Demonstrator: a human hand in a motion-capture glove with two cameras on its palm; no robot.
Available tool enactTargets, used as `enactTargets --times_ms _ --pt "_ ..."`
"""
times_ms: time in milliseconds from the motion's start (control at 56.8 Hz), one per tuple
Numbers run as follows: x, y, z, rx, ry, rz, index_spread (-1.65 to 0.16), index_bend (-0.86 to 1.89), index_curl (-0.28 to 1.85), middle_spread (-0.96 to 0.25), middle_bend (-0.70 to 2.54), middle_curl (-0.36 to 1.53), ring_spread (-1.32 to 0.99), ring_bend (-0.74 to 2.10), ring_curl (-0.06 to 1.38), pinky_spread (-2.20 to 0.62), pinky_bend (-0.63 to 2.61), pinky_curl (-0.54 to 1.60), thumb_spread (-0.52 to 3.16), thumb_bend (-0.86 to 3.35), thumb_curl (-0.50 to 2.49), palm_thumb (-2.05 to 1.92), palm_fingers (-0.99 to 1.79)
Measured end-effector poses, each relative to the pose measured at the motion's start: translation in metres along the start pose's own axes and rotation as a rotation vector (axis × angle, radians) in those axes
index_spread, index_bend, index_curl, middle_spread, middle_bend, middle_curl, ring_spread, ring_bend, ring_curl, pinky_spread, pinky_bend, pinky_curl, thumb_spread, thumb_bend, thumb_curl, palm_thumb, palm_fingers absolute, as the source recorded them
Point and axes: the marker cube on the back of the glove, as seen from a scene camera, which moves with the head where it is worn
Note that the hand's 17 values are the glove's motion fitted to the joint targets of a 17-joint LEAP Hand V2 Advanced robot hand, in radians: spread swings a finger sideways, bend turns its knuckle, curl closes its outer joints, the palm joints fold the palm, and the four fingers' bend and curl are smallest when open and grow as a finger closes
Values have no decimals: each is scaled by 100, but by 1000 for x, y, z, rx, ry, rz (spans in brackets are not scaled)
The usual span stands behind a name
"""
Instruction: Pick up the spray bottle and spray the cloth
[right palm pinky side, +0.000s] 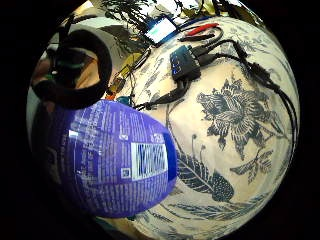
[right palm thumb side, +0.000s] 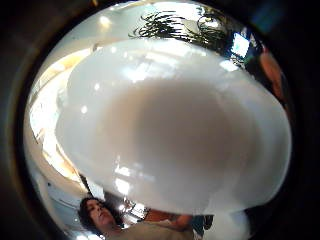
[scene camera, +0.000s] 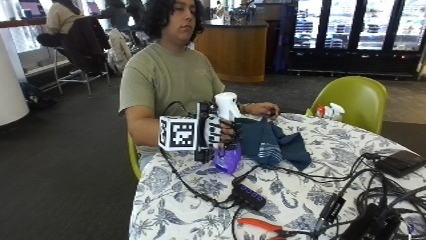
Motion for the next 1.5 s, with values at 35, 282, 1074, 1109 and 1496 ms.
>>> enactTargets --times_ms 35,282,1074,1109,1496 --pt "-3 -3 -2 8 -29 -8 -24 28 28 -8 41 43 -13 47 34 2 8 28 84 -3 37 71 108" --pt "-84 3 -34 -52 -197 -283 -24 23 38 -13 44 47 -16 52 40 -12 28 34 79 1 45 93 128" --pt "-117 78 76 -1282 865 247 -26 20 53 -18 49 52 -19 54 46 -21 42 40 33 -3 69 103 130" --pt "-101 85 82 -1308 910 280 -27 20 53 -18 49 52 -19 54 46 -21 42 40 33 -3 69 103 130" --pt "-90 90 124 -1299 886 276 -27 18 55 -18 48 53 -19 55 47 -19 43 40 36 -3 72 103 127"
